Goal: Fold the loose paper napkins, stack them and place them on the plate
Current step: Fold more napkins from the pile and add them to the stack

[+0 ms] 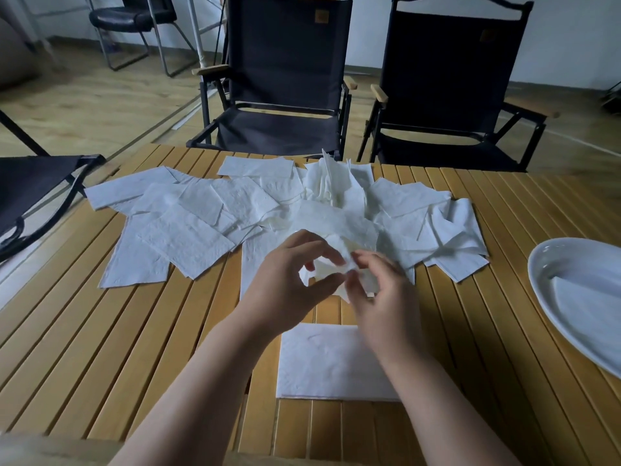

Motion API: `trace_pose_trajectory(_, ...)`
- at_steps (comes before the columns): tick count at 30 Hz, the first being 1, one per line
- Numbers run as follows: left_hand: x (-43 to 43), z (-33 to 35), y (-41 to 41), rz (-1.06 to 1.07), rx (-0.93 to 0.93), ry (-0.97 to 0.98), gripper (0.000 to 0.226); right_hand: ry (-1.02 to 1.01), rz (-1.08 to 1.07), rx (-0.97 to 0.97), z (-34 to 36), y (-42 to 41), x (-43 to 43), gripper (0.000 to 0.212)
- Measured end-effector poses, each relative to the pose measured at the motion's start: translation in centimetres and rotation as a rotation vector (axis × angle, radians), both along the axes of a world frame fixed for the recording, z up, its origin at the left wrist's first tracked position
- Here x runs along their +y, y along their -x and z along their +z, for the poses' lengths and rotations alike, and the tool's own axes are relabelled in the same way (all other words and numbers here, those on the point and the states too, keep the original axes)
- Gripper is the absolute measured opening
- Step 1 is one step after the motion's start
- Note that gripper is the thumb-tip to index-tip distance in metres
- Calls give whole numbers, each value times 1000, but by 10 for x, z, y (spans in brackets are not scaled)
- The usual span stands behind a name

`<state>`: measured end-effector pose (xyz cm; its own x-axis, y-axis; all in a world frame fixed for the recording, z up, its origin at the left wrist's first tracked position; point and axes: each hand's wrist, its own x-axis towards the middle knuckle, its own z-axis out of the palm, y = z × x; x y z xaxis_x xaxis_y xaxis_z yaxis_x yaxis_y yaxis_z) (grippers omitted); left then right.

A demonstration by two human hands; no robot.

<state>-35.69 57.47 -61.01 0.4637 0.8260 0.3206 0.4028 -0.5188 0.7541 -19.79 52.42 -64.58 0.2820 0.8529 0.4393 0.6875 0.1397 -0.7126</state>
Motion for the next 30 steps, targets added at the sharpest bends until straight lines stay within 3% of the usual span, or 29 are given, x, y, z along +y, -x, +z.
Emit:
trace_pose_trajectory(5,6,-9,0,78,129,25,57,-38,105,184,24,-10,-9,11)
trace_pose_trajectory(11,7,-7,0,128,75,-26,31,-85,172,85,31,-21,-9,11)
trace_pose_trajectory(14,4,1,3,87,-20,233,20,-56,71,107,30,-28,-9,13)
trace_pose_trajectory(17,-1,12,5,15,-216,605,24,37,3,393,38,-29,-9,19)
trace_pose_trajectory(21,1,16,6,74,-484,1017,26,250,-10,656,41,-32,-7,50)
trace_pose_trajectory(23,3,15,7,142,-571,1079,27,388,57,877,40,-34,-5,63)
trace_pose_trajectory(25,6,15,8,195,-627,1095,26,420,135,1050,42,-34,-6,62)
trace_pose_trajectory(30,7,16,12,251,-458,1044,38,367,237,1081,42,-38,-6,25)
